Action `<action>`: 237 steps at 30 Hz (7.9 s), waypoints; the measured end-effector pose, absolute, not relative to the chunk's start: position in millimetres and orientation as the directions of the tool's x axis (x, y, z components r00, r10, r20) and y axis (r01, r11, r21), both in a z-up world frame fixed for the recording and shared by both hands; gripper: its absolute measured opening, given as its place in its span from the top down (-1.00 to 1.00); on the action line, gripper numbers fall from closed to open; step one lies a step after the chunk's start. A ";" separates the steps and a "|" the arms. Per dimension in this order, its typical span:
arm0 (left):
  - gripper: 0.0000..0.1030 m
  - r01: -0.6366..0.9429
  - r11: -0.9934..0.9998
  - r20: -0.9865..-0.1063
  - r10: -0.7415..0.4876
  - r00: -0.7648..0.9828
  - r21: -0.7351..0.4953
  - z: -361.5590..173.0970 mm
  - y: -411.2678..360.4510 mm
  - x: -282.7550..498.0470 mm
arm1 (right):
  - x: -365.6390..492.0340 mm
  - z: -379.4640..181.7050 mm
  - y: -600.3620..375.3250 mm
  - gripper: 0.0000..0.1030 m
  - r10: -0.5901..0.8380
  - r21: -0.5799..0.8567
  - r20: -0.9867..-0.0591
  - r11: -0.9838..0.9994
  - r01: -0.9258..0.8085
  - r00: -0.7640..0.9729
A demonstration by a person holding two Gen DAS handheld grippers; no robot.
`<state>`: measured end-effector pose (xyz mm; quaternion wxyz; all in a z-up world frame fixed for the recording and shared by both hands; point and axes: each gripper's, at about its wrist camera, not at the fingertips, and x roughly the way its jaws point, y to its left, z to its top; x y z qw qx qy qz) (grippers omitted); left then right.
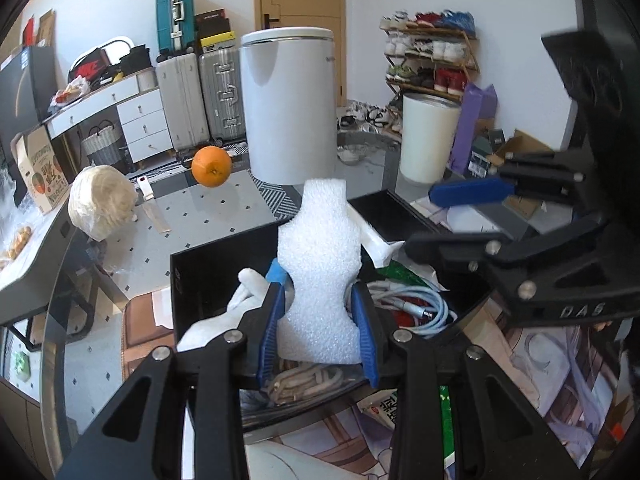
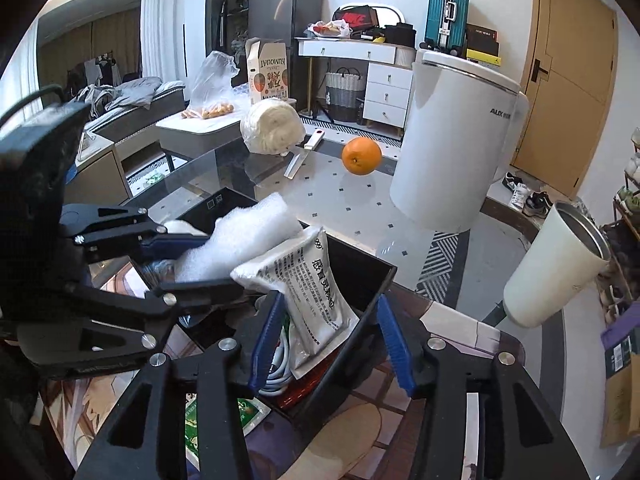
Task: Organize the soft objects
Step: 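Open the right tool to drop the packet in the box while the left tool releases the foam, then withdraw both tools from the black box back over the mat, then reach the right tool to the green-white packet while the left tool reaches the bagged white rope, then close the right tool on the green-white packet while the left tool grasps the rope bag, then lift the packet with the right tool while the left tool lifts the rope bag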
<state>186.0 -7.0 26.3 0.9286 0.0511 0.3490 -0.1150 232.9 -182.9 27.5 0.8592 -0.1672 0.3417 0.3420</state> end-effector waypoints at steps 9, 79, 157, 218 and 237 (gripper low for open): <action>-0.06 0.254 0.967 -0.657 -0.199 0.727 -0.013 34.9 -1.4 177.6 | 230.1 30.9 -187.0 -0.05 0.481 -0.051 -0.689 0.713 -0.699 0.542; -1.00 0.071 0.994 -0.628 -0.110 0.771 -0.087 2.6 3.2 16.7 | 75.1 2.0 -257.5 -0.98 0.501 0.061 -0.675 0.769 -0.636 0.541; -0.93 -0.051 0.999 -0.760 0.027 0.649 -0.008 -35.9 15.7 38.5 | 158.1 -44.4 -158.5 -0.98 0.324 0.068 -0.832 0.864 -0.499 0.449; -0.03 0.038 0.999 -0.726 -0.042 0.686 -0.022 -28.7 3.2 32.8 | 111.8 -39.6 -208.5 0.10 0.396 0.009 -0.798 0.761 -0.649 0.454; 0.16 0.065 0.997 -0.698 -0.080 0.712 -0.048 -19.8 -1.2 34.2 | 104.6 -26.0 -215.6 0.10 0.437 0.008 -0.761 0.746 -0.666 0.480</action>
